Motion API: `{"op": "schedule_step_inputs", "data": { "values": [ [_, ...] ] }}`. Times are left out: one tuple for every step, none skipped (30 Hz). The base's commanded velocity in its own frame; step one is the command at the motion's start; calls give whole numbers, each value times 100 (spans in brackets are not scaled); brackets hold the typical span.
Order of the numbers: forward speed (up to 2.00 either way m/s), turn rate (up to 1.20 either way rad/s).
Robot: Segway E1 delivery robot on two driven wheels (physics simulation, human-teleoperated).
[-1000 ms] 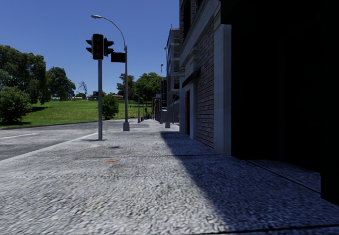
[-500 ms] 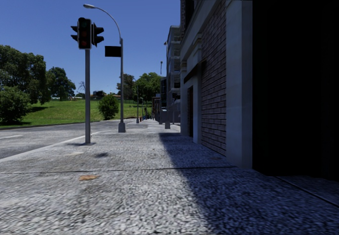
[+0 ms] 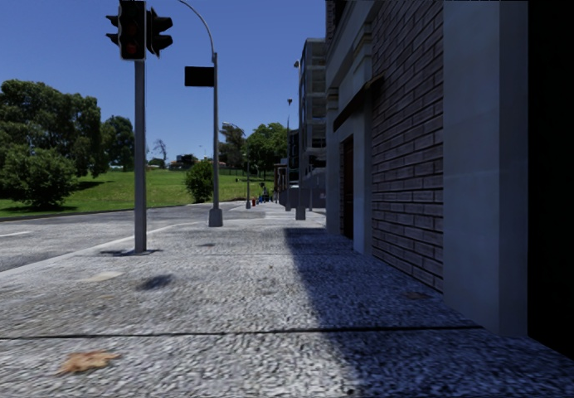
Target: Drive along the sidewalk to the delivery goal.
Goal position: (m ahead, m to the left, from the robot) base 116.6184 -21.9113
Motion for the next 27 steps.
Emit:
{"op": "schedule_step_inputs", "data": {
  "values": [
    [196,36],
    [196,21],
    [196,4],
    [196,4],
    [196,0],
    [196,0],
    [196,0],
    [196,0],
    [196,0],
    [196,0],
    [196,0],
    [196,0],
    [196,0],
    [196,0],
    [196,0],
    [196,0],
    [196,0],
    [196,0],
    [196,0],
    [196,0],
    [196,0],
    [196,0],
    [196,0],
    [196,0],
    [196,0],
    [196,0],
    [194,0]
  ]
}}
